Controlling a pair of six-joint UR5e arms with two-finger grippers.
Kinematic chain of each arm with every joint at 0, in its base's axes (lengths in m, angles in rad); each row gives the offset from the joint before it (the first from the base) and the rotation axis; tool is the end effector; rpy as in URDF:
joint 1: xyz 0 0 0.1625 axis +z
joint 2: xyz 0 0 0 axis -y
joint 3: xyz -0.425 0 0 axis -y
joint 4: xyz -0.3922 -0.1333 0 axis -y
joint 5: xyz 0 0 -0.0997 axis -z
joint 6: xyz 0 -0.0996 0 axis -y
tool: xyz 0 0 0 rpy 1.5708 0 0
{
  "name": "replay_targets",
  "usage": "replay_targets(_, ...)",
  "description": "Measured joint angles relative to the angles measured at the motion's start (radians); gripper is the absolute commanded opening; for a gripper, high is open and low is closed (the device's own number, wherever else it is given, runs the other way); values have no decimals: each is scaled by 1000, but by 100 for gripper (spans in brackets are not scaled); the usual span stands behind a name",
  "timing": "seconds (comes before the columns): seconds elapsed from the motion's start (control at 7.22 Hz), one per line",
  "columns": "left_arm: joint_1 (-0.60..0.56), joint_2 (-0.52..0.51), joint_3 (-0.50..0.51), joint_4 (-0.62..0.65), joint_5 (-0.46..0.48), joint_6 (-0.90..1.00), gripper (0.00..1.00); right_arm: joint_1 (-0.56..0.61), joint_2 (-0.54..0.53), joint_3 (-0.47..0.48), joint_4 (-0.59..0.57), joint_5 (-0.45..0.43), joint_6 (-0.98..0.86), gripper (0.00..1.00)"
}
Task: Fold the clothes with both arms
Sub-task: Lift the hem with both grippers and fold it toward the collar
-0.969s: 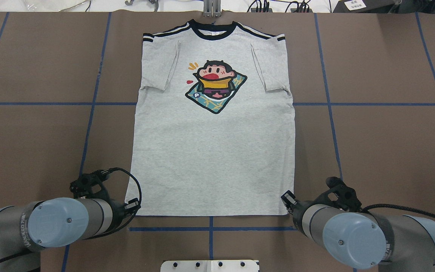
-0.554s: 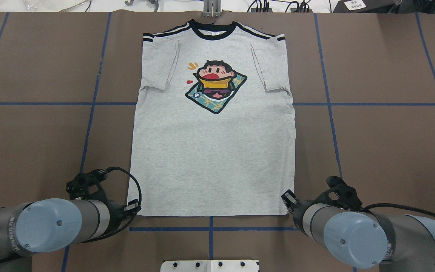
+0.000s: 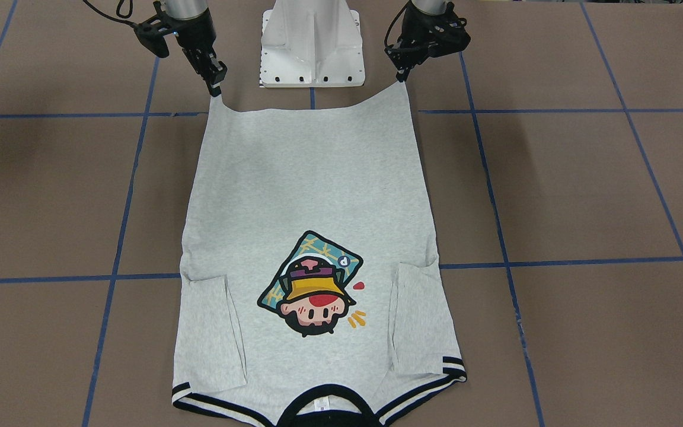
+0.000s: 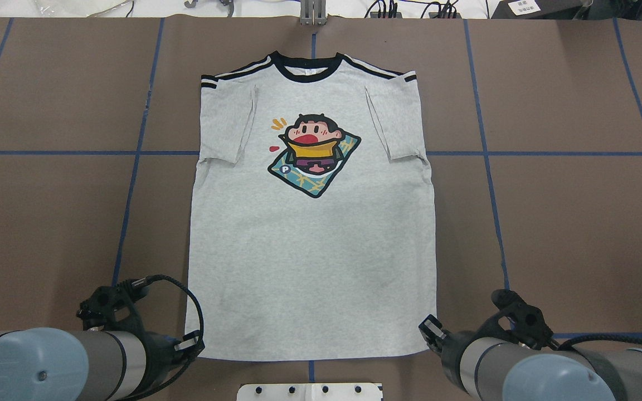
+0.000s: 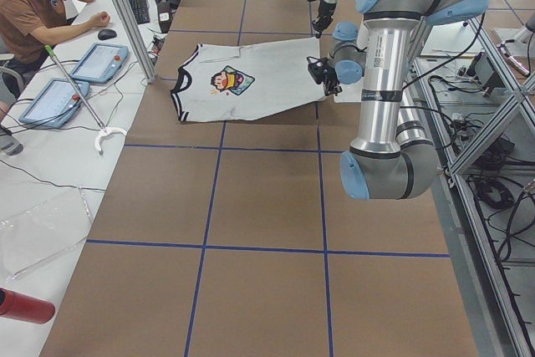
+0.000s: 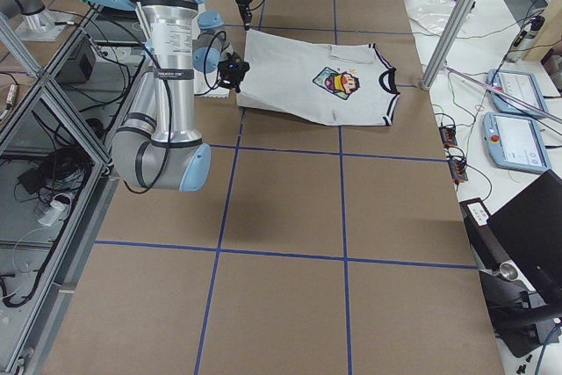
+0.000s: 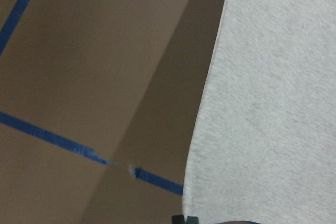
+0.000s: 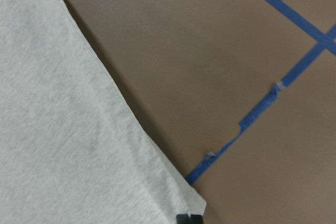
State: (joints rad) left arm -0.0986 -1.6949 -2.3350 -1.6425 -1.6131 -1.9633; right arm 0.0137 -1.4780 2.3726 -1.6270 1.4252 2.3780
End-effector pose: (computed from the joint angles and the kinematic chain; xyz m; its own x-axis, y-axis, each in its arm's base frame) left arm 0.4238 -0.1716 0.2553 0.5029 -0.4338 -0.7476 0.2773 0.9002 -0.3358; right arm -0.4227 -0.1536 0.2715 0.3746 0.7199 0.5843 -0.5669 0.6765 -0.4700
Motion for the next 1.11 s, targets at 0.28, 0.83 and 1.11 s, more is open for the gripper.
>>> replay_targets(0.28,1,15,-100,28,-26,-17,0,8,5,62,-53,-2,11,0)
replay_targets(0.83,-281,-173,26,101,-58,360,0,300,187,-93,-64,7,-267,0)
replay_targets(1.11,-467,-272,231,27,-96,513,0,471,271,-238,-57,47,-468,0)
